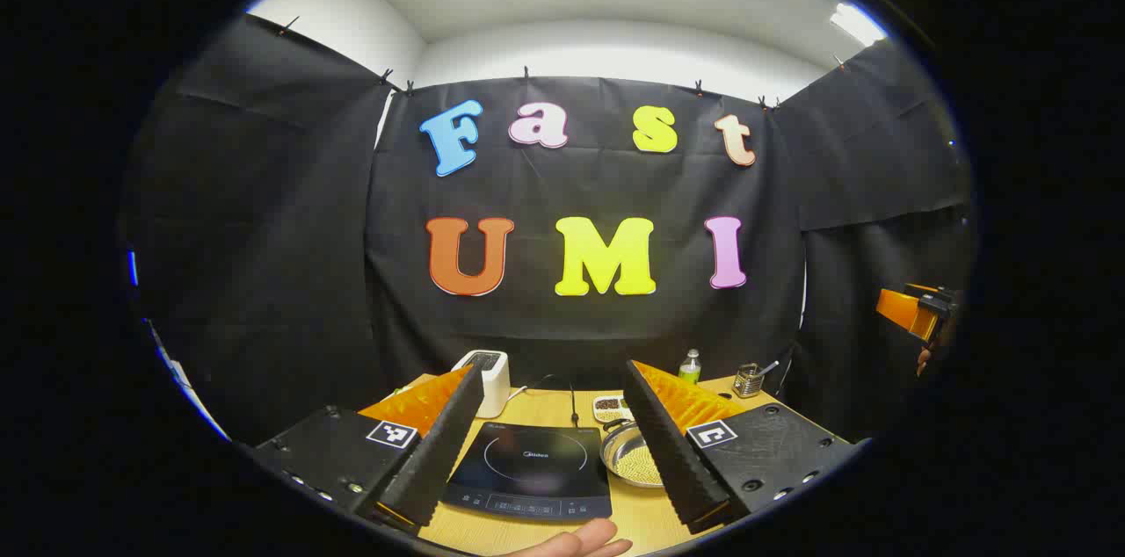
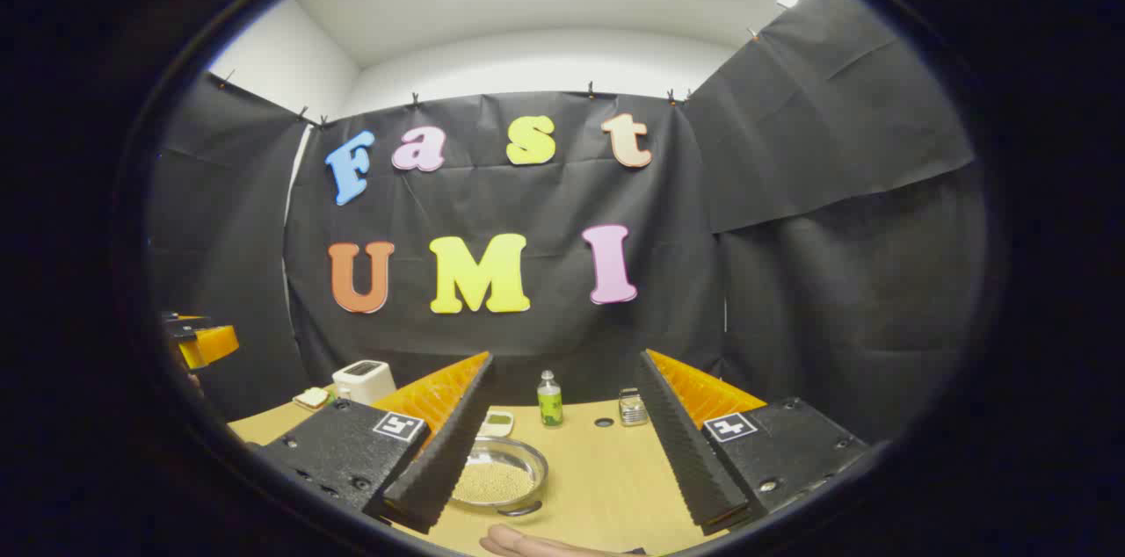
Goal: First push the handle of the pot to place it horizontally, then grasp the pot with both hands and set it on the induction cooktop.
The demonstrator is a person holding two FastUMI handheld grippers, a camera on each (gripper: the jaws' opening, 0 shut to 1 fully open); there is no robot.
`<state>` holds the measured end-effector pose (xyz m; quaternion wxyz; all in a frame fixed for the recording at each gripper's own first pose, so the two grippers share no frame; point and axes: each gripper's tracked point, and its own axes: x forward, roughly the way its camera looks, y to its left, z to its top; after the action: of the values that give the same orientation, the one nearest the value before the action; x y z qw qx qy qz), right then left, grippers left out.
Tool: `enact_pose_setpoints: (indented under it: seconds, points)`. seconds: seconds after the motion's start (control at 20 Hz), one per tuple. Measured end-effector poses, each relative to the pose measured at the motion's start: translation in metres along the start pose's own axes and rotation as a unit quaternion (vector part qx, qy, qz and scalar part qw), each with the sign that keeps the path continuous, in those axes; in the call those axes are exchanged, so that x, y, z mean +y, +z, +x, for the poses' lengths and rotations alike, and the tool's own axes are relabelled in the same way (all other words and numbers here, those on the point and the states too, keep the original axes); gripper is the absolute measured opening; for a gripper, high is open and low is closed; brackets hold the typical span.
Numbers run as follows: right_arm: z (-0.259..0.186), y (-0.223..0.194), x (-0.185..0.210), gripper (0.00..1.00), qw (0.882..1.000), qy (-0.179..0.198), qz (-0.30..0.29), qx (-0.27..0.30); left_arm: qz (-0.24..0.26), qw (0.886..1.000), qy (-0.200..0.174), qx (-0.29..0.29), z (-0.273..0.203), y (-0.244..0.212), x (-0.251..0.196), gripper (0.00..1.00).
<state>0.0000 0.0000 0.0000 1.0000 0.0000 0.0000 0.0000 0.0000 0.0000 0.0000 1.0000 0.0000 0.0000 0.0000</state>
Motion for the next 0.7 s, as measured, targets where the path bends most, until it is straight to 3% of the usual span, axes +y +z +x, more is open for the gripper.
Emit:
enact_pose_setpoints:
  seconds: [0.25,0.45,0.7]
  points:
    - [-0.003,-0.009,0.002,0.99,1.000,0.018,0.009,0.007,0.012,1.000,-0.003,-0.008,-0.002,0.001,-0.009,0.96]
    - [0.002,-0.011,0.001,0.99,1.000,0.016,0.002,0.009,0.023,1.000,0.014,-0.015,0.000,0.000,-0.007,0.95]
    - [0.013,-0.027,0.006,0.99,1.000,0.019,0.003,0.020,0.030,0.999,0.010,-0.007,0.002,-0.008,-0.011,0.96]
